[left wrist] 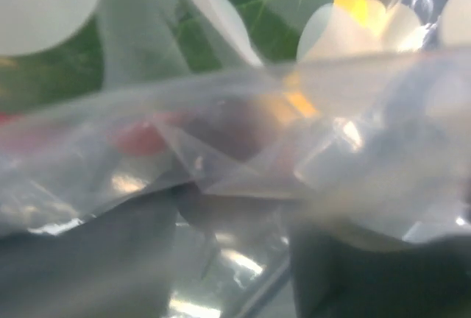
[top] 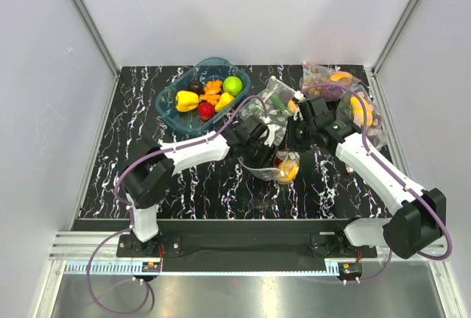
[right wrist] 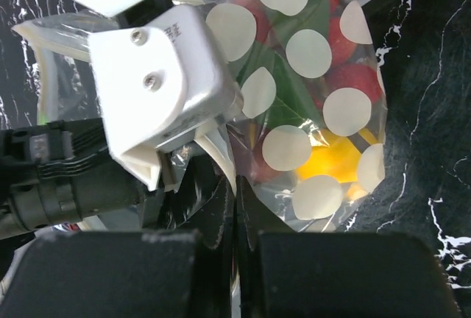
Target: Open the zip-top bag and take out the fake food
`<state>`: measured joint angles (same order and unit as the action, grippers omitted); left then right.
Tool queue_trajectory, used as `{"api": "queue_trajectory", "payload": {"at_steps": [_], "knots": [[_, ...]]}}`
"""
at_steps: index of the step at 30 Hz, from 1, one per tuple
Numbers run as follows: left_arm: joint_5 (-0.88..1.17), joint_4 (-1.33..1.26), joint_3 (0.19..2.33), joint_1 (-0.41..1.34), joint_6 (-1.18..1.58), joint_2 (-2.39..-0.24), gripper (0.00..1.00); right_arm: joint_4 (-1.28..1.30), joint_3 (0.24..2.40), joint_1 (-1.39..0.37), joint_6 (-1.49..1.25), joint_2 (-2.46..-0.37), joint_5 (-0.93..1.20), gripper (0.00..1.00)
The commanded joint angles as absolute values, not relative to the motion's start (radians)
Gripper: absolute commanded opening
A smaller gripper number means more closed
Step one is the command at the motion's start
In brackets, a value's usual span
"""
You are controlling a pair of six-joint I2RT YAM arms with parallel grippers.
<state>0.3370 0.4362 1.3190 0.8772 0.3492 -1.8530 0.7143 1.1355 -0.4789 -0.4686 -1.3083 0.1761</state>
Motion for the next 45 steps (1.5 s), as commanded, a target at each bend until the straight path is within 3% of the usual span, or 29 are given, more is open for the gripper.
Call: {"api": "queue_trajectory", "payload": {"at_steps": [1, 7, 32, 45], "knots": [[0.364, 0.406, 1.336, 0.890, 0.339, -1.871, 0.36, 0.661, 1.152, -0.483, -0.474, -1.292, 0.198, 0.00], [0.362, 0.434, 1.347, 0.887, 0.350, -1.796, 0.27, 0.698, 1.172, -0.483, -0.462, -1.301, 0.169, 0.00], [0.365, 0.604, 1.650, 0.827, 0.330, -1.720, 0.26, 0.764, 1.210, -0.508, -0.440, -1.308, 0.075, 0.00], [0.347, 0.641, 1.710, 0.807, 0.351, -1.646, 0.26, 0.758, 1.219, -0.509, -0.430, -1.351, 0.086, 0.00]]}}
